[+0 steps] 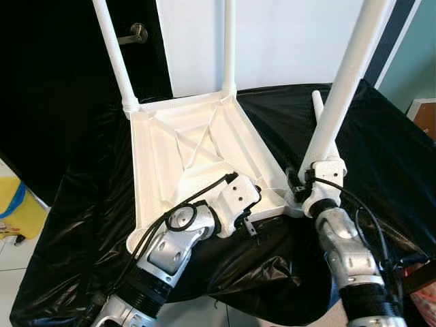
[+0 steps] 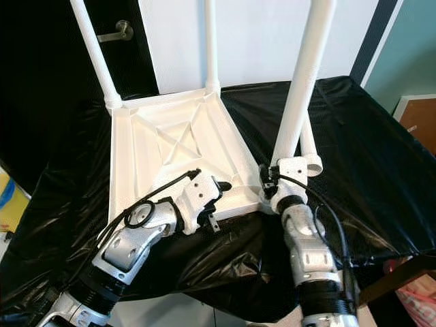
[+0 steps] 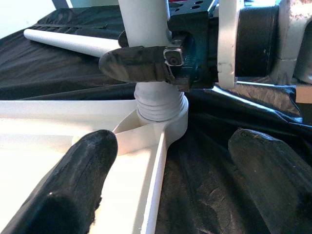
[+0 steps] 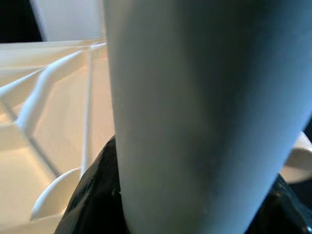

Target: Building children table

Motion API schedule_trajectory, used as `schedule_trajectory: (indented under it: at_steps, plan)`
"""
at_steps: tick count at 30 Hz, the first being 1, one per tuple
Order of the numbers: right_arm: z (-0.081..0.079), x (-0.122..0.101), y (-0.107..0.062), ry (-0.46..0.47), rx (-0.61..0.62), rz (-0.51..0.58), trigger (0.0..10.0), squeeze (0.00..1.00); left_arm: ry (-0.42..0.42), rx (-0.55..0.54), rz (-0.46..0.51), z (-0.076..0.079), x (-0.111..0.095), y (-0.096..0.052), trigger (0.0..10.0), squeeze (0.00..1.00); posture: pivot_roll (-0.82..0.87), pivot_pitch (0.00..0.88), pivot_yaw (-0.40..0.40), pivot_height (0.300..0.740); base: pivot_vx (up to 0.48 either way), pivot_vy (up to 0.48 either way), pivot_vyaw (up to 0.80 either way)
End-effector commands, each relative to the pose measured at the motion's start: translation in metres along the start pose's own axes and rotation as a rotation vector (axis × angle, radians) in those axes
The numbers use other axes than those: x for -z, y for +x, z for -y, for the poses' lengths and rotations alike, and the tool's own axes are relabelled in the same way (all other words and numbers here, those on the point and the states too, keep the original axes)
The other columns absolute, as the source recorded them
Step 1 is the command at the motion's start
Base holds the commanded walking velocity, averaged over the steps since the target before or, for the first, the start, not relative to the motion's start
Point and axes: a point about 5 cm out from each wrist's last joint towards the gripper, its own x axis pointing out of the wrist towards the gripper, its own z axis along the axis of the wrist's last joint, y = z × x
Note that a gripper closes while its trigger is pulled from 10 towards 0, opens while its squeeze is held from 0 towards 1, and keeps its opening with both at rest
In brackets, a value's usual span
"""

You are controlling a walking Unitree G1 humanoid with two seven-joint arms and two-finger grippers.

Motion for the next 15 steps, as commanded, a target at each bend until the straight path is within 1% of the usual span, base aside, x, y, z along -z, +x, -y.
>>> schedule_trajectory:
  at_steps: [1, 3, 4, 5, 6, 8, 9, 10, 13, 15]
  plan:
    - [-0.005, 0.029, -0.008, 0.015, 0.084, -0.149, 10.0, 0.00, 0.016, -0.036, -0.014, -0.004, 0.001, 0.001, 10.0, 0.00, -0.14, 0.000, 0.010, 0.740, 0.000, 0.000, 0.00]
    - [-0.005, 0.029, -0.008, 0.015, 0.084, -0.149, 10.0, 0.00, 0.016, -0.036, -0.014, -0.004, 0.001, 0.001, 10.0, 0.00, -0.14, 0.000, 0.010, 0.740, 0.000, 0.000, 0.00]
    - [-0.014, 0.030, -0.009, 0.041, 0.092, -0.154, 10.0, 0.00, 0.018, -0.036, -0.014, -0.004, 0.001, 0.001, 10.0, 0.00, -0.14, 0.000, 0.011, 0.740, 0.000, 0.000, 0.00]
    - [-0.014, 0.030, -0.009, 0.041, 0.092, -0.154, 10.0, 0.00, 0.018, -0.036, -0.014, -0.004, 0.001, 0.001, 10.0, 0.00, -0.14, 0.000, 0.011, 0.740, 0.000, 0.000, 0.00]
    - [-0.019, 0.028, -0.009, 0.053, 0.080, -0.152, 10.0, 0.00, 0.020, -0.033, -0.013, -0.004, 0.001, 0.002, 10.0, 0.00, -0.15, 0.000, 0.011, 0.740, 0.000, 0.000, 0.00]
    - [-0.019, 0.028, -0.009, 0.053, 0.080, -0.152, 10.0, 0.00, 0.020, -0.033, -0.013, -0.004, 0.001, 0.002, 10.0, 0.00, -0.15, 0.000, 0.011, 0.740, 0.000, 0.000, 0.00]
    - [-0.023, 0.027, -0.009, 0.054, 0.065, -0.150, 10.0, 0.00, 0.022, -0.031, -0.013, -0.004, 0.001, 0.002, 10.0, 0.00, -0.15, 0.000, 0.010, 0.740, 0.000, 0.000, 0.00]
    - [-0.023, 0.027, -0.009, 0.054, 0.065, -0.150, 10.0, 0.00, 0.022, -0.031, -0.013, -0.004, 0.001, 0.002, 10.0, 0.00, -0.15, 0.000, 0.010, 0.740, 0.000, 0.000, 0.00]
    - [-0.026, 0.020, -0.008, 0.033, 0.041, -0.122, 10.0, 0.00, 0.027, -0.031, -0.009, -0.006, 0.000, 0.003, 10.0, 0.00, -0.15, 0.000, 0.008, 0.740, 0.000, 0.000, 0.00]
    - [-0.026, 0.020, -0.008, 0.033, 0.041, -0.122, 10.0, 0.00, 0.027, -0.031, -0.009, -0.006, 0.000, 0.003, 10.0, 0.00, -0.15, 0.000, 0.008, 0.740, 0.000, 0.000, 0.00]
